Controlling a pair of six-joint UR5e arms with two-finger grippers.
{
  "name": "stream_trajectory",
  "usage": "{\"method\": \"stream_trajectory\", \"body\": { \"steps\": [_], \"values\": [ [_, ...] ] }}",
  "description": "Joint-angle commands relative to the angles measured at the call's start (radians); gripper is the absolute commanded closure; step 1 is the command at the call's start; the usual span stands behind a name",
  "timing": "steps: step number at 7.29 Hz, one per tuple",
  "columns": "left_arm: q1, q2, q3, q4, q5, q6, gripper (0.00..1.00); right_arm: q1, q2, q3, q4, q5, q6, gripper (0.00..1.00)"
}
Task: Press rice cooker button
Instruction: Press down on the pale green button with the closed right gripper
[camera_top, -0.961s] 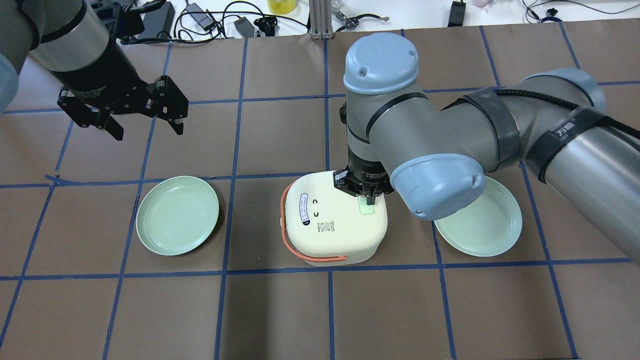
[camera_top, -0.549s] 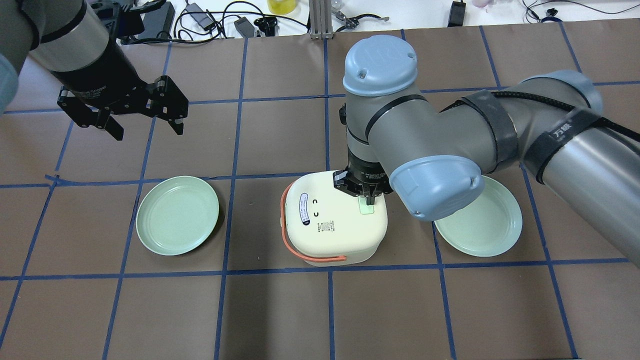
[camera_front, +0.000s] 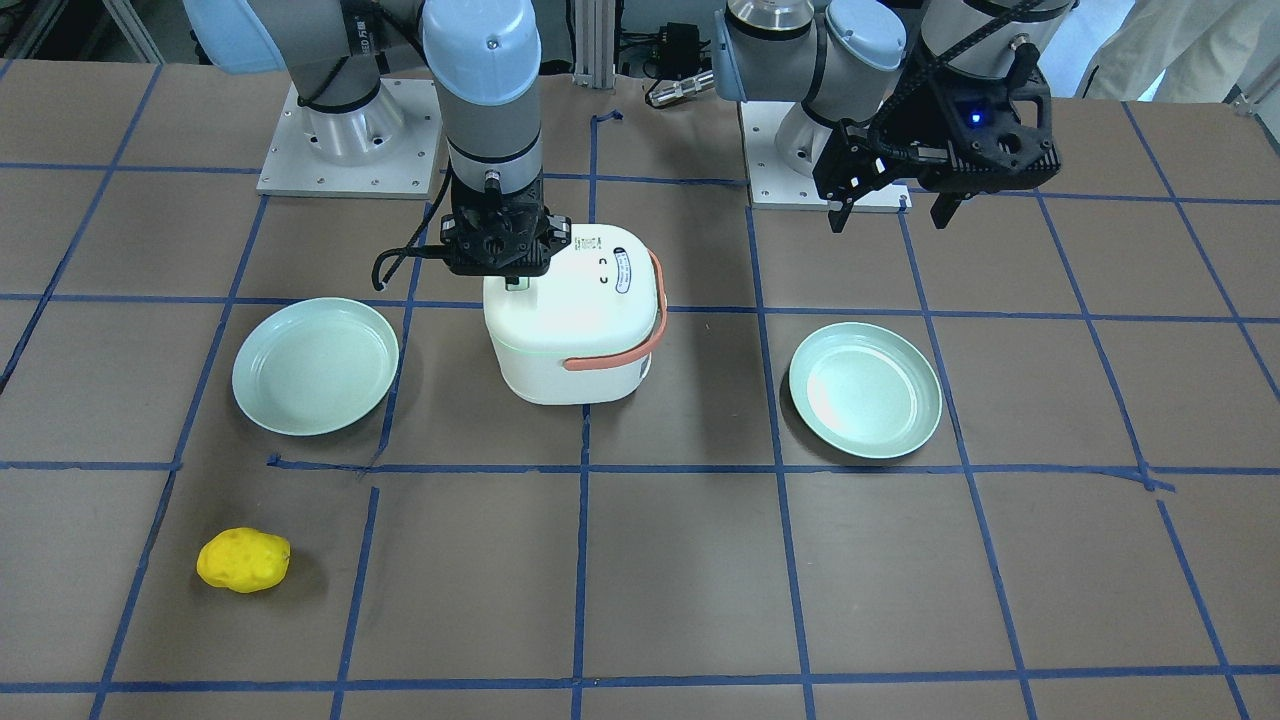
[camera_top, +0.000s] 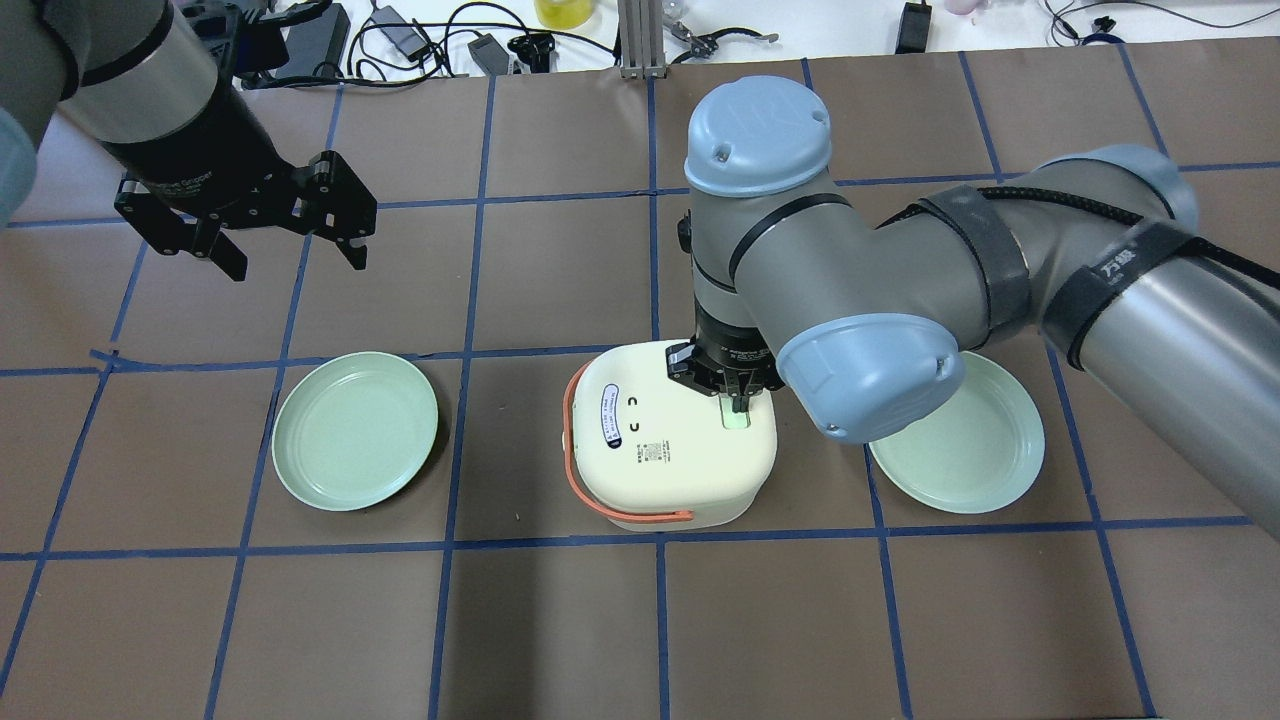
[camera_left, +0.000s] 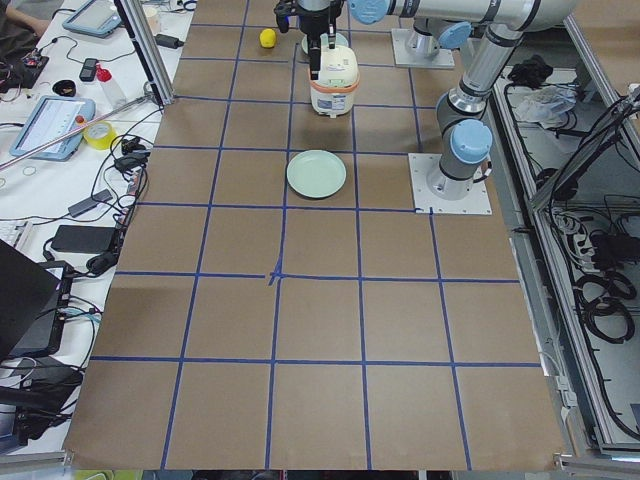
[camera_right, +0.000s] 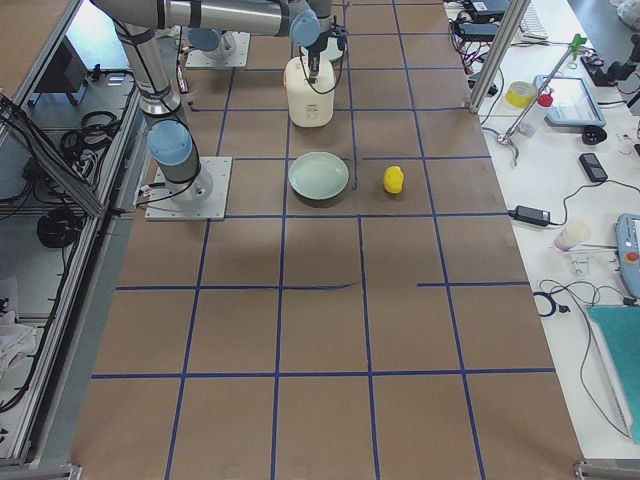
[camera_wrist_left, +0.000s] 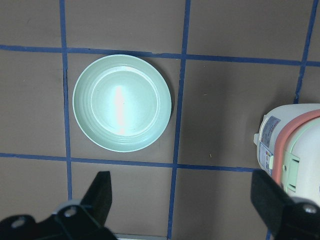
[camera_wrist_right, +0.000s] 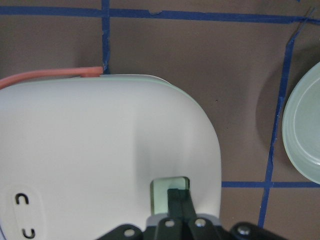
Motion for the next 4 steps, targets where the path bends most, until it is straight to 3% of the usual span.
{"method": "stream_trajectory", "body": {
  "steps": [1, 2, 3, 4],
  "values": [
    [0.0, 0.0, 0.0, 0.0, 0.0, 0.001, 0.0, -0.001, -0.001, -0.009, 0.0, -0.005, 0.001, 0.64],
    [0.0, 0.0, 0.002, 0.0, 0.0, 0.001, 0.0, -0.001, -0.009, -0.023, 0.0, -0.008, 0.009, 0.07],
    [0.0, 0.0, 0.0, 0.0, 0.0, 0.0, 0.0, -0.004, -0.012, -0.052, 0.008, -0.016, 0.003, 0.0],
    [0.0, 0.0, 0.0, 0.0, 0.0, 0.001, 0.0, -0.012, -0.011, -0.096, 0.052, -0.028, -0.001, 0.0]
  ]
}}
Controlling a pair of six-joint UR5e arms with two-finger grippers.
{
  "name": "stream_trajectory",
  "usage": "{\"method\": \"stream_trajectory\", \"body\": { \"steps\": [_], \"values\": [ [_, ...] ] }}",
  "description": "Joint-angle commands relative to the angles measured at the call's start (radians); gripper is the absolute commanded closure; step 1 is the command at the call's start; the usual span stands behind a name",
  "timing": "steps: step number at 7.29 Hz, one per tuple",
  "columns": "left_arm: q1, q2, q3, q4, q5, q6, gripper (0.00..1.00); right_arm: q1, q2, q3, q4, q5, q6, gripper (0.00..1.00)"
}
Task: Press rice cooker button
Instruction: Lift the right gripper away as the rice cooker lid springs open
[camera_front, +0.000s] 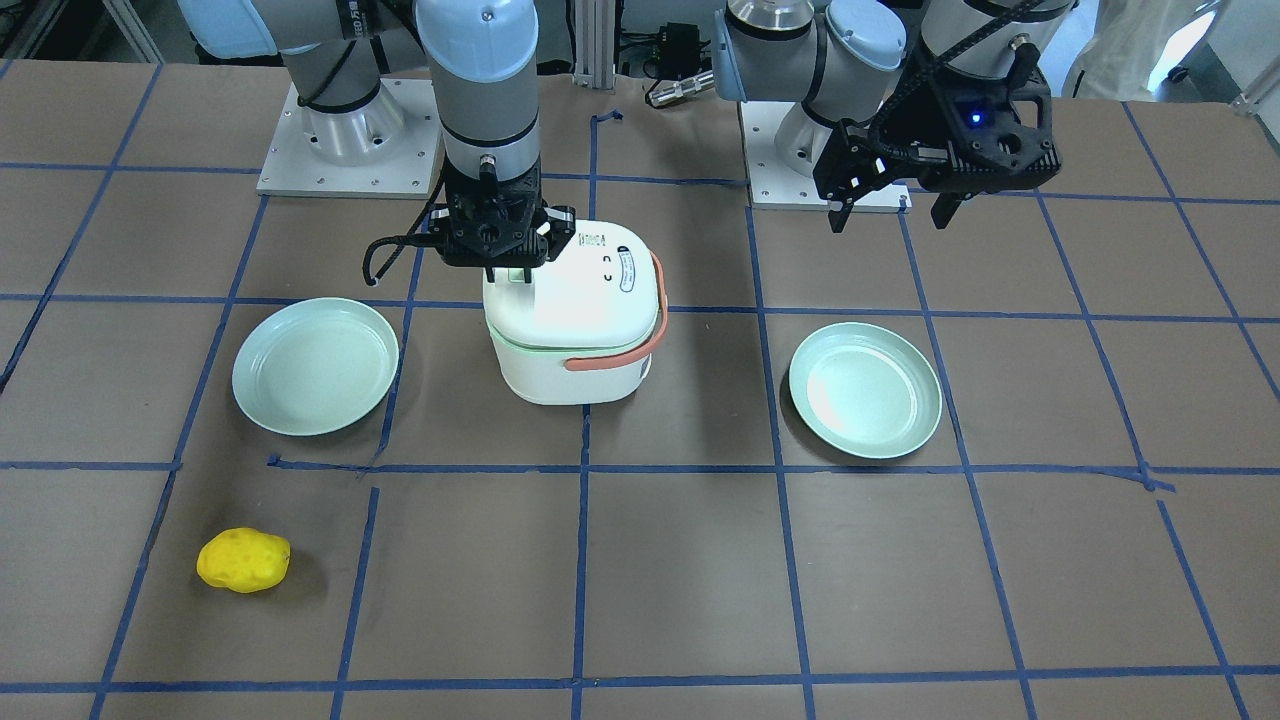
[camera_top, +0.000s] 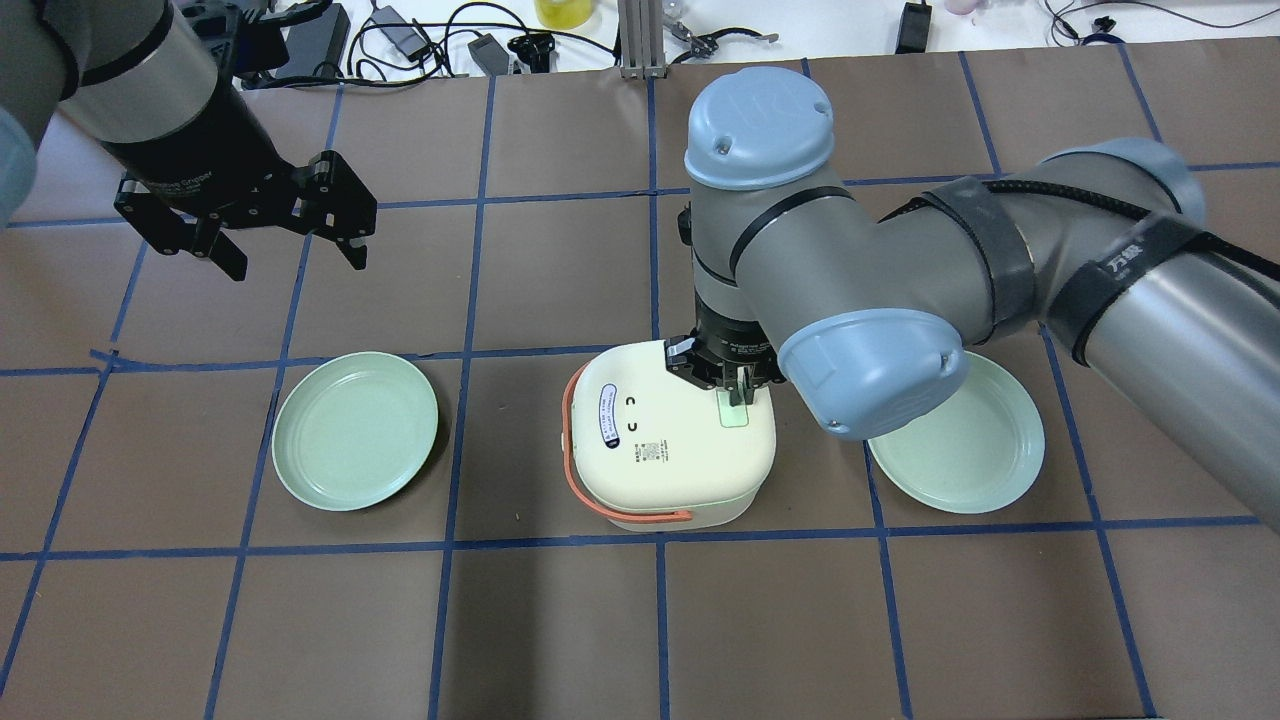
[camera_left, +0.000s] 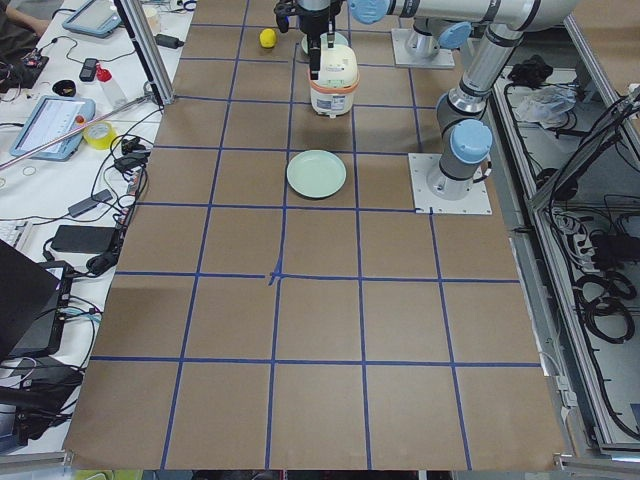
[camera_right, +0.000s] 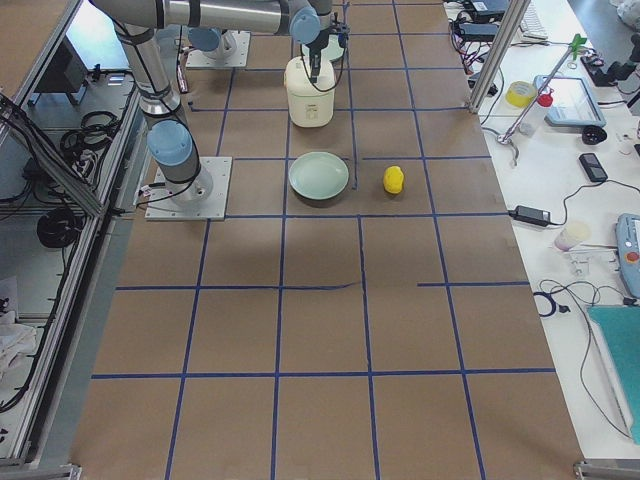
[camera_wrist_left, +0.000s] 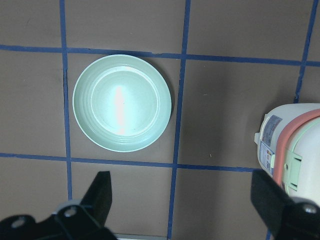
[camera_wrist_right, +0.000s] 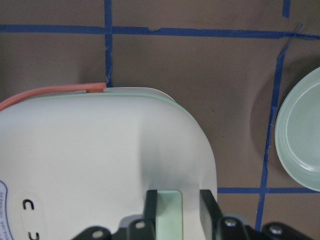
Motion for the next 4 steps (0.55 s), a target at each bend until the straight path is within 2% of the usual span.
{"method": "stream_trajectory", "body": {
  "steps": [1, 4],
  "values": [
    [0.0, 0.0, 0.0, 0.0, 0.0, -0.001, 0.0, -0.025, 0.0, -0.106, 0.092, -0.043, -0.026, 0.0],
    [0.0, 0.0, 0.0, 0.0, 0.0, 0.001, 0.0, -0.16, -0.01, -0.194, 0.114, -0.045, -0.233, 0.0]
  ]
}}
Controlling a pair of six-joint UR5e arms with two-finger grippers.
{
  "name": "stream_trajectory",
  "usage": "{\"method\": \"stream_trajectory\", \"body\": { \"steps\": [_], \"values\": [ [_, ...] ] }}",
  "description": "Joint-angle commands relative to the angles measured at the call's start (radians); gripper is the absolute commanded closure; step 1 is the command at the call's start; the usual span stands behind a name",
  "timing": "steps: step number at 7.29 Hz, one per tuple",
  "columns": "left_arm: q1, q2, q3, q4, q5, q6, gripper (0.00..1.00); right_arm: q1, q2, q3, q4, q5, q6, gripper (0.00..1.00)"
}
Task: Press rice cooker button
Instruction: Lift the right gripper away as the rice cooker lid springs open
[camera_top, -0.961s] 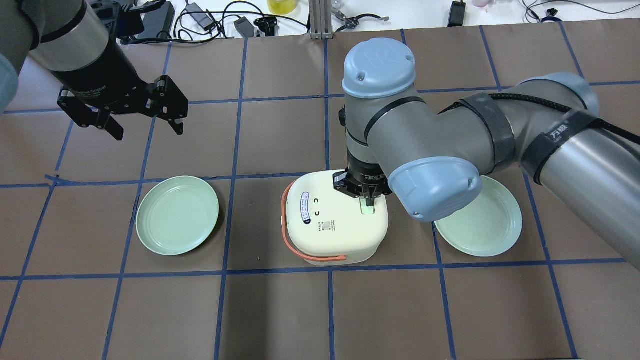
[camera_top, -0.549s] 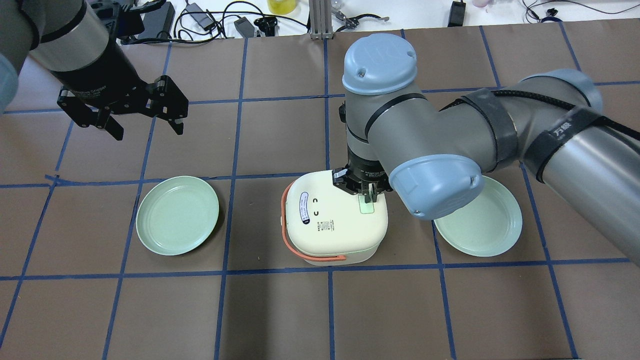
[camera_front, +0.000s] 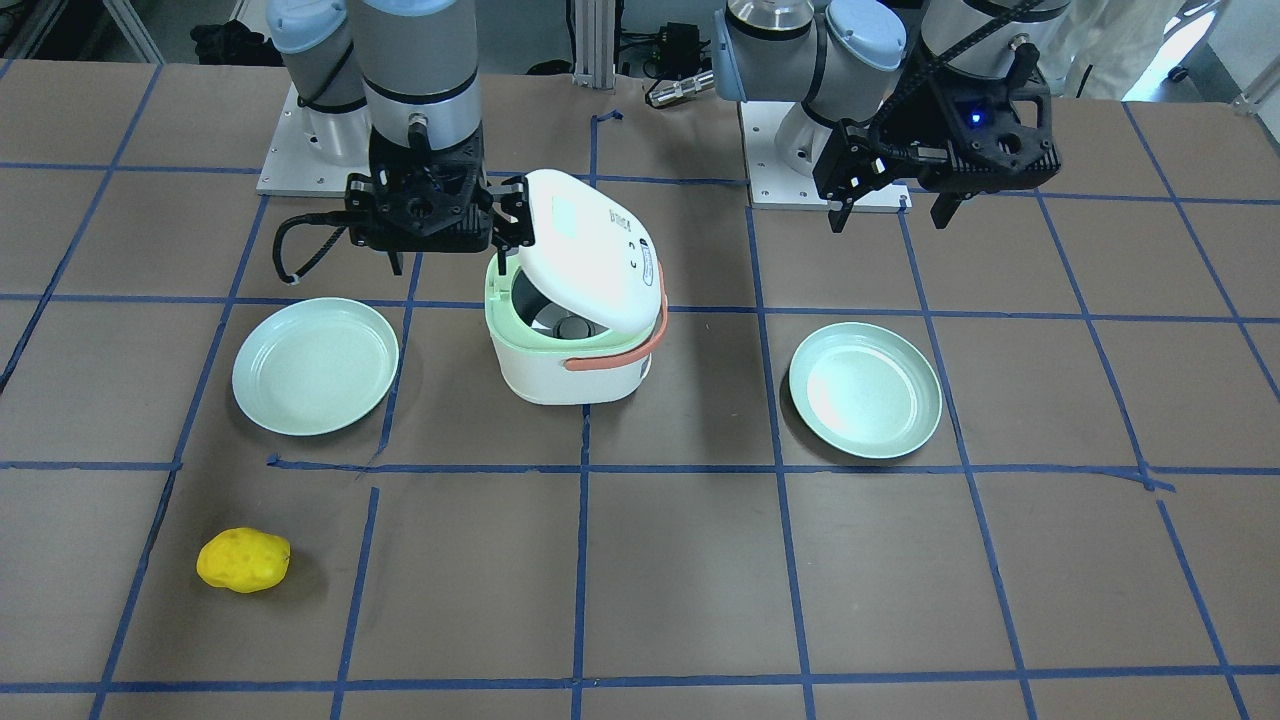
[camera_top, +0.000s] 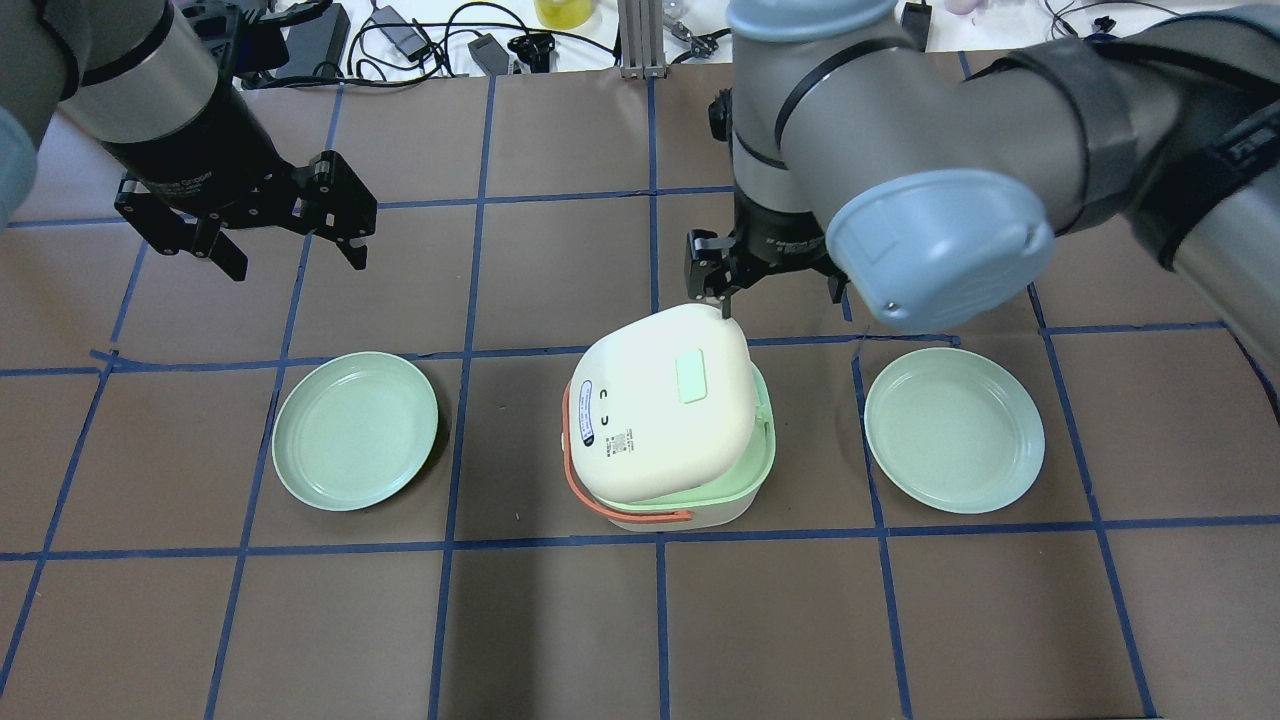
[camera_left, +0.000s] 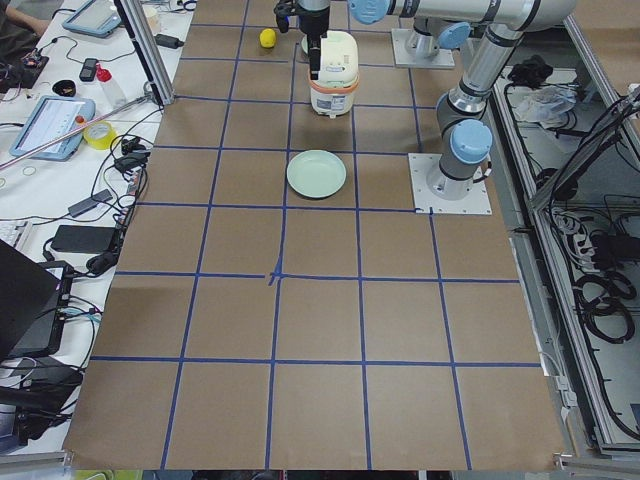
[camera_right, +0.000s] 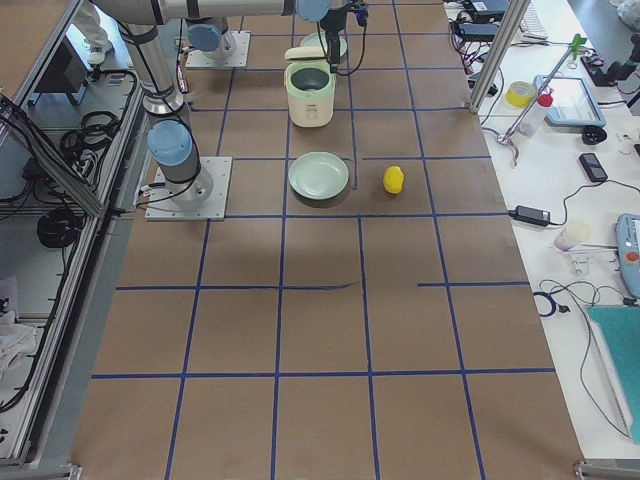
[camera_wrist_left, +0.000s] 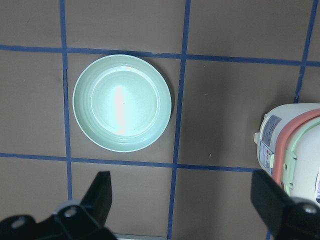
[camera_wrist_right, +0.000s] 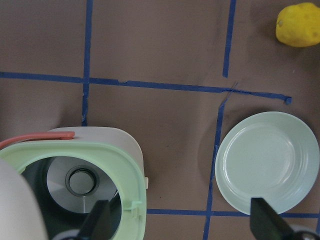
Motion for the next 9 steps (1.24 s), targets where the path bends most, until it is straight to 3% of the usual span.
{"method": "stream_trajectory", "body": {
  "steps": [1, 4, 9],
  "values": [
    [0.0, 0.0, 0.0, 0.0, 0.0, 0.0, 0.0, -0.114, -0.008, -0.068, 0.04, 0.037, -0.116, 0.0],
    [0.0, 0.0, 0.0, 0.0, 0.0, 0.0, 0.0, -0.212, -0.009, -0.117, 0.062, 0.087, -0.17, 0.0],
    [0.0, 0.0, 0.0, 0.0, 0.0, 0.0, 0.0, -0.225, -0.02, -0.12, 0.059, 0.076, -0.109, 0.0]
  ]
}}
